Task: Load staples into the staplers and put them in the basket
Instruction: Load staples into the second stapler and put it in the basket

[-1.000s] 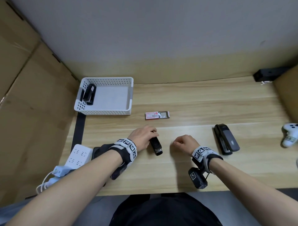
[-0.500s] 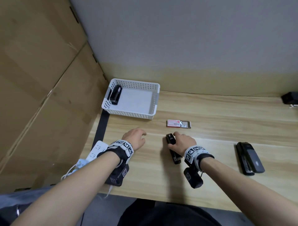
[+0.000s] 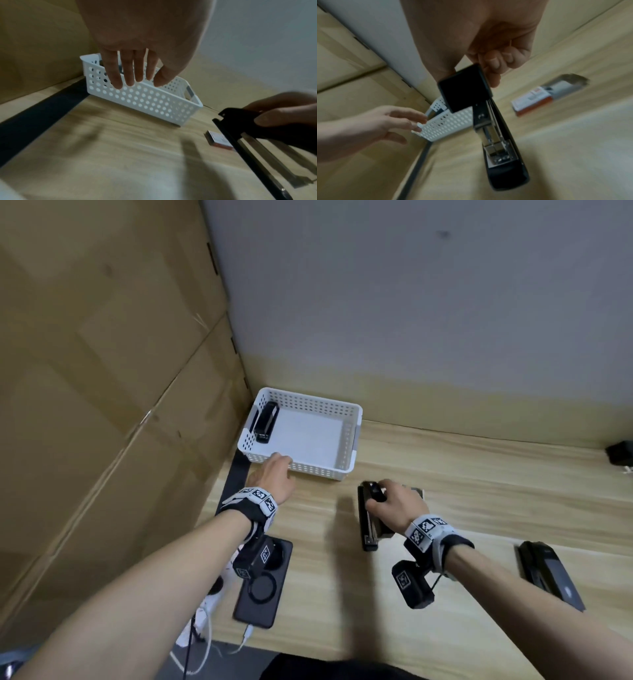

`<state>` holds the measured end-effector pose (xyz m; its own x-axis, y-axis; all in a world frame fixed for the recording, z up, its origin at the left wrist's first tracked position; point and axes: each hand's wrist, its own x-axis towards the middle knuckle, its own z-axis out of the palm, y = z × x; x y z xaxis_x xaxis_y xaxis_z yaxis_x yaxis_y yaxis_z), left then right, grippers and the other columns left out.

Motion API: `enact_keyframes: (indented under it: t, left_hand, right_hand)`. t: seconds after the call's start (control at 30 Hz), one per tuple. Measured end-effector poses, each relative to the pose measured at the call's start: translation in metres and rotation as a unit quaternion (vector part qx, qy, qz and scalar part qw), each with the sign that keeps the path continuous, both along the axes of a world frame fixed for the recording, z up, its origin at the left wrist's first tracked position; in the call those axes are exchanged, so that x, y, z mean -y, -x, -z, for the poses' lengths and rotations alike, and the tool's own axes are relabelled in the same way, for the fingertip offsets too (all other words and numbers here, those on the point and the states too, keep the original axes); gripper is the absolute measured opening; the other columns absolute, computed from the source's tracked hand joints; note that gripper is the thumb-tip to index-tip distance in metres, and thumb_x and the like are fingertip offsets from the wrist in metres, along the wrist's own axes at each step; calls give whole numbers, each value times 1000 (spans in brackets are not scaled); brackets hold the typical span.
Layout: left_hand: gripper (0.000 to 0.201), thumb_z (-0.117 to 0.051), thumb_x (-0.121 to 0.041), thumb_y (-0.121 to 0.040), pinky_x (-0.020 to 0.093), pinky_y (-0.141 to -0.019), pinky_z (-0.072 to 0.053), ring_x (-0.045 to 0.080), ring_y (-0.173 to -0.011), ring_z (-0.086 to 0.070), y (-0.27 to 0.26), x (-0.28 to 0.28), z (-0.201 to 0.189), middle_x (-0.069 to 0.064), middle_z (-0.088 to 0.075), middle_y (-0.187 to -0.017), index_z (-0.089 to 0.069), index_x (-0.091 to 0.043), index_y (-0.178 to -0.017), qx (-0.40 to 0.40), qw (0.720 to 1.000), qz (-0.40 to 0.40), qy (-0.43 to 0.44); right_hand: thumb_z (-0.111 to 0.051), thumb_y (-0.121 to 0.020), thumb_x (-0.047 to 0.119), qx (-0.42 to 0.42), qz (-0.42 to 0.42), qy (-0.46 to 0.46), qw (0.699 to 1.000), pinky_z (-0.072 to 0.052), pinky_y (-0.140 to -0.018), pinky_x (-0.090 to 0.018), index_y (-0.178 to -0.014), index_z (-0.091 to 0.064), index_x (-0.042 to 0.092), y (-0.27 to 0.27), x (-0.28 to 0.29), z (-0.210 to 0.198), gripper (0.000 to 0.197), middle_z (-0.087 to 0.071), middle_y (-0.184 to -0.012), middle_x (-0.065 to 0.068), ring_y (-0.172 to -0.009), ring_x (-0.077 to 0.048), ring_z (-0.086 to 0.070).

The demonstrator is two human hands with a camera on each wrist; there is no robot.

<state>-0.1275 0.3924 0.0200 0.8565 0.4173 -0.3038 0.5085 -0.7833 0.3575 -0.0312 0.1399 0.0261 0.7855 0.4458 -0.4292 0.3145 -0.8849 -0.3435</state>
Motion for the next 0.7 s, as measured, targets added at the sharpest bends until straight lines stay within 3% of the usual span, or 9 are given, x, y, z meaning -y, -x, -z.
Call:
enact_keyframes:
  t: [0.13, 0.3, 0.43, 0.57, 0.7]
  left_hand:
    - [43, -52, -22, -93, 40, -93, -49, 25, -120, -54, -16, -42, -10, 2, -47, -141, -52, -15, -135, -1, 999, -52, 10]
    - [39, -54, -18, -91, 39, -90, -49, 29, -114, -56, -33, -91, -12, 7, -51, -134, -57, -11, -129, 0, 995, -97, 23]
    - [36, -53, -17, -92, 38, -89, -47, 33, -113, -55, -46, -117, -6, 11, -51, -130, -56, -6, -126, -21, 993, -115, 37]
    - [26, -50, -5, -89, 40, -82, -51, 35, -101, -59, -61, -131, 6, 15, -59, -116, -57, -4, -114, -37, 991, -105, 76]
    - [20, -49, -4, -89, 37, -73, -50, 34, -94, -61, -75, -140, 17, 15, -61, -109, -56, -6, -108, -67, 987, -118, 89]
  right_hand:
    - [-59, -78, 46, 17, -7, -56, 998, -39, -56, -28, -106, -57, 22, -30, -61, -37, 37, -61, -83, -1, -73, -25, -57]
    - [-59, -76, 47, 15, 3, -79, 997, -42, -55, -27, -96, -57, 21, -66, -137, -50, 33, -64, -79, -2, -69, -22, -60]
    - [-61, -77, 44, 5, 30, -80, 996, -42, -58, -23, -86, -63, 19, -87, -185, -42, 26, -59, -66, 6, -69, -17, -63]
    - [-60, -76, 41, -65, 62, -73, 993, -47, -52, -21, -75, -67, 16, -101, -223, -16, 26, -68, -63, 0, -59, -17, -65]
    - [-62, -76, 40, -89, 64, -63, 992, -42, -48, -20, -71, -68, 12, -111, -254, 13, 29, -63, -61, -1, -52, -17, -59]
